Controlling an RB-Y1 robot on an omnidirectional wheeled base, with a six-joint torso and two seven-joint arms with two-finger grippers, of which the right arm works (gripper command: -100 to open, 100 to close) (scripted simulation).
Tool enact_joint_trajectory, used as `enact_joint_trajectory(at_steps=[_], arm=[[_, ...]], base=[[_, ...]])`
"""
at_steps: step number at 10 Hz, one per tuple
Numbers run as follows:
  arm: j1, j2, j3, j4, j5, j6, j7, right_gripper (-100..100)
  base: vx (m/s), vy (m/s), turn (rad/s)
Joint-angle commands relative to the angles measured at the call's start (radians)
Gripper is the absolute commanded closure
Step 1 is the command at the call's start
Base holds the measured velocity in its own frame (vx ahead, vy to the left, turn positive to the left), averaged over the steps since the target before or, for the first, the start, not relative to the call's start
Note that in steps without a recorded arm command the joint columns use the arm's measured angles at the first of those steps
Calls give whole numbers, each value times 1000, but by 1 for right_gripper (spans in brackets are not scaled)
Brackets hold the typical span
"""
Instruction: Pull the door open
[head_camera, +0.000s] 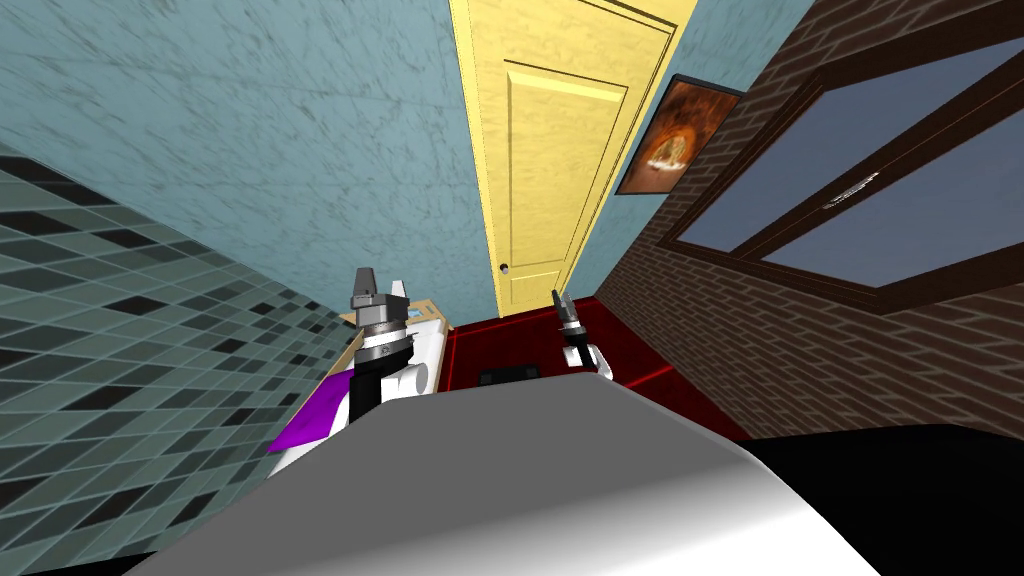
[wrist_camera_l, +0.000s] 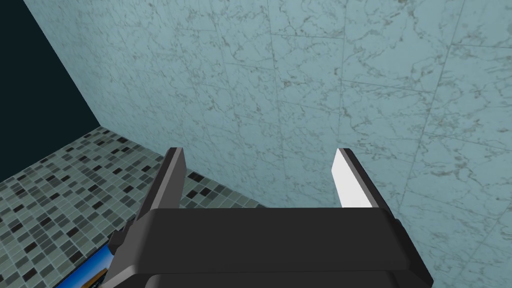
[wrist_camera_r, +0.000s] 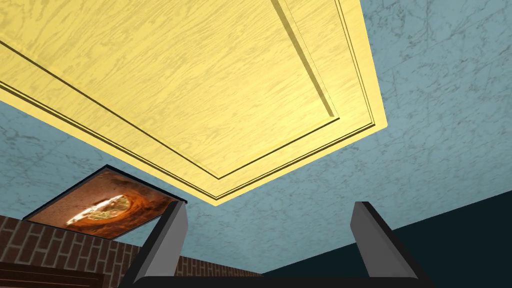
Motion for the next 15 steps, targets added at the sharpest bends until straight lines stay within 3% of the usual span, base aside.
enact_joint_trajectory(at_steps=[1, 11, 15], arm=[[-7, -1, -1, 32, 18, -9, 25, -100], [-78, -10, -16, 252, 125, -61, 164, -100], [-118, -12, -24, 376, 184, -89, 242, -100]], base=[[104, 75, 0], [103, 61, -7], [148, 78, -28]])
